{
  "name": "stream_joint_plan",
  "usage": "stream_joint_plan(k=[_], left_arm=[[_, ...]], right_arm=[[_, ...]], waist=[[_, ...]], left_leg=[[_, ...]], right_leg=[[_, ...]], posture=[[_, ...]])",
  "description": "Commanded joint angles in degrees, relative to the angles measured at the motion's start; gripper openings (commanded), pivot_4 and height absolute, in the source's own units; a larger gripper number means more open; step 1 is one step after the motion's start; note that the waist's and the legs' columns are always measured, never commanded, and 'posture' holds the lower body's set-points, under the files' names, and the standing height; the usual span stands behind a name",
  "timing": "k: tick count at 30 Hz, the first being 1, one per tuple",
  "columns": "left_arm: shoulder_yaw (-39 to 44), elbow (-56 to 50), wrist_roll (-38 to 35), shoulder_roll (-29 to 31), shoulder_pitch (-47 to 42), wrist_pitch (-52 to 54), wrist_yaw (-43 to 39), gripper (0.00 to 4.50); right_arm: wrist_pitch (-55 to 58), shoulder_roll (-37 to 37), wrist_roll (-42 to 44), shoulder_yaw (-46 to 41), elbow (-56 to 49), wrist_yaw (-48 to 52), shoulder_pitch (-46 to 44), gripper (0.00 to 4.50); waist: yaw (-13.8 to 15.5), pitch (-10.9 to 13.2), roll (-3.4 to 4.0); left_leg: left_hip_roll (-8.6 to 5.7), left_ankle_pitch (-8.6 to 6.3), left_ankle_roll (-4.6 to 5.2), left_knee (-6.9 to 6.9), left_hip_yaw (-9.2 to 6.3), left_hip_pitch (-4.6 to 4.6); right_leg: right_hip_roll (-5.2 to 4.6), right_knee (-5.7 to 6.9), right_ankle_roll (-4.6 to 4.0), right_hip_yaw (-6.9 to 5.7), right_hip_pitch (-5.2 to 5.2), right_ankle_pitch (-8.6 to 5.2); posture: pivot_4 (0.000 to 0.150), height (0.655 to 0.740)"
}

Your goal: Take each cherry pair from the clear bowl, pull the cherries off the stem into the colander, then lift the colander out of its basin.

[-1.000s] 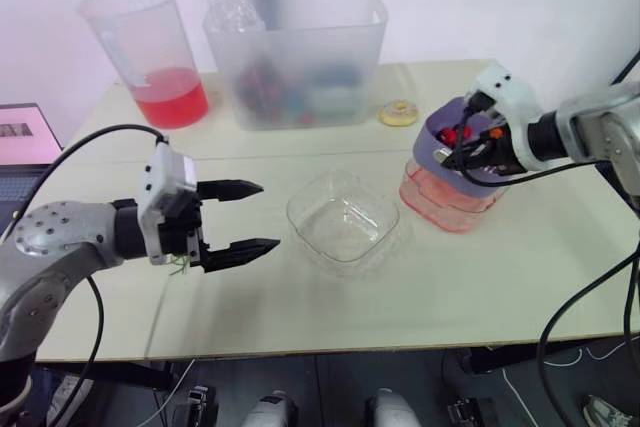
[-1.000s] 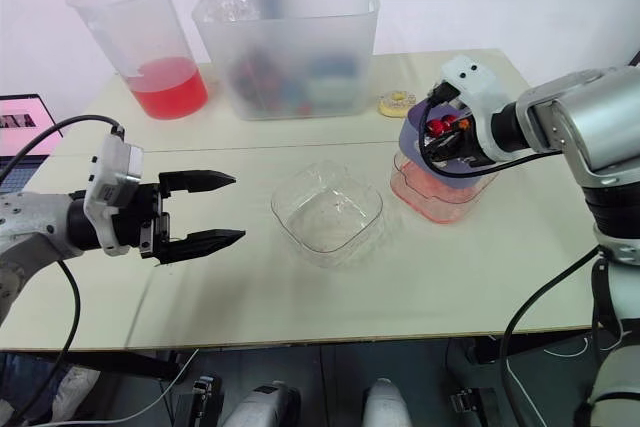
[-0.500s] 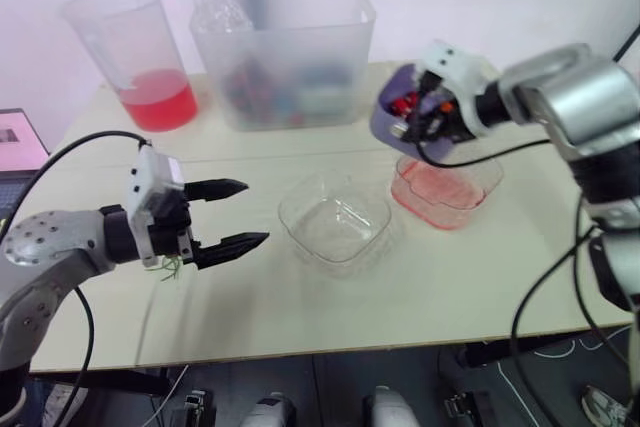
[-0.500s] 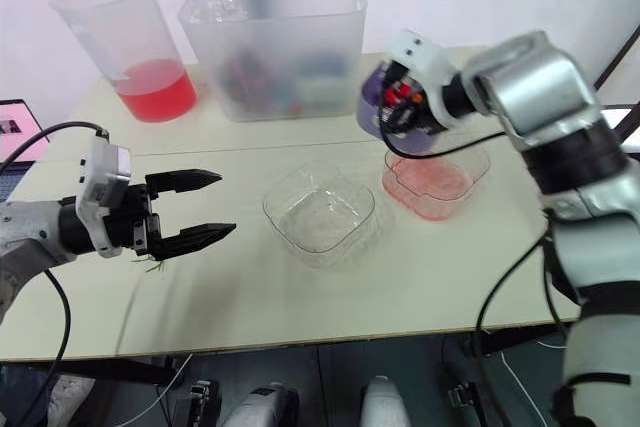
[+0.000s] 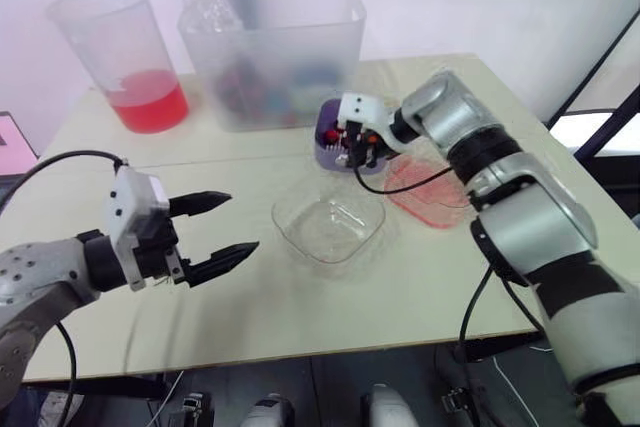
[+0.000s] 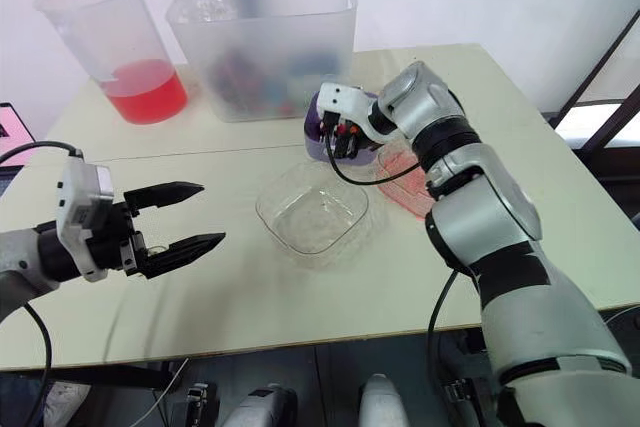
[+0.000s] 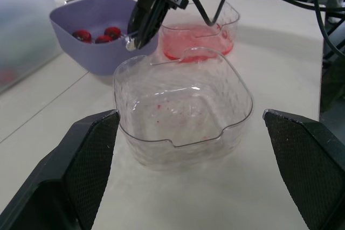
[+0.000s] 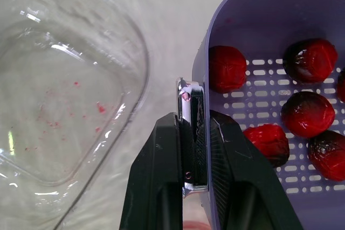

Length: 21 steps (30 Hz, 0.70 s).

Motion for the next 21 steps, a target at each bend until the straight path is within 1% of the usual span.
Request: stream_joint_plan(k=[1,11,13,14,16,18,20,21], left_arm=[[2.9,-1.9,-1.5,1.0,0.3,0.0,0.9,4.5],[2.4,-0.9,-2.4,2.0,0.2,0.2,1.5,4.5],[2.1,-0.4,-2.3,2.2,-0.1,0.0,1.3,4.5],[1.9,-0.3,-2.3,2.3,-0.2,0.0,1.0,4.5],[1.7,0.1,-2.1,2.6,-0.3,-0.2,0.3,4.5],[1.9,0.8,-1.9,2.8,-0.3,-0.4,-0.4,4.5],[2.1,1.6,-1.7,2.9,-0.4,-0.5,-1.0,4.5],[2.2,2.1,-1.7,2.9,-0.5,-0.5,-1.1,4.5]], right_arm=[[-3.1,1.0,-1.8,-2.8,1.9,0.3,-1.5,0.17],[-4.0,1.8,-5.7,-5.8,4.4,3.2,-0.8,0.17],[-3.9,1.5,-5.8,-6.7,4.6,3.8,-1.1,1.2],[-3.7,1.3,-6.0,-7.1,4.6,4.0,-1.3,1.49],[-3.5,0.7,-6.3,-7.9,4.7,4.0,-1.9,2.52],[-2.6,0.0,-6.1,-9.3,4.6,4.0,-2.8,3.41],[-1.6,-1.2,-5.7,-10.8,4.2,4.6,-4.0,4.4],[-1.3,-2.1,-5.5,-11.6,3.8,5.0,-4.5,4.46]], waist=[[0.0,0.0,0.0],[0.0,0.0,0.01],[0.0,0.0,0.01],[0.0,0.0,0.01],[0.0,0.0,0.01],[0.0,0.0,0.01],[0.0,0.0,0.01],[0.0,0.0,0.02]], left_leg=[[0.0,0.0,0.0,0.0,0.0,0.0],[-0.01,0.0,-0.01,0.0,-0.02,0.0],[-0.01,0.0,-0.01,0.0,-0.02,0.0],[-0.01,0.0,-0.01,0.0,-0.02,0.0],[-0.01,0.0,-0.01,0.0,-0.02,0.0],[-0.01,0.0,-0.01,0.0,-0.02,0.0],[-0.01,0.0,-0.01,0.0,-0.02,0.0],[-0.01,0.0,-0.01,0.0,-0.01,0.0]], right_leg=[[0.0,0.01,0.0,0.0,0.0,0.0],[0.0,0.01,0.0,0.0,0.0,0.0],[0.0,0.01,0.0,0.01,0.0,0.0],[0.0,0.01,0.0,0.0,0.0,0.0],[0.0,0.01,0.0,0.0,0.0,0.0],[0.0,0.01,0.0,0.0,0.0,0.0],[0.0,0.01,0.0,0.0,0.0,0.0],[0.0,0.01,0.0,0.0,0.0,0.0]], posture=[[0.15,0.74],[0.15,0.74],[0.15,0.74],[0.15,0.74],[0.15,0.74],[0.15,0.74],[0.15,0.74],[0.15,0.74]])
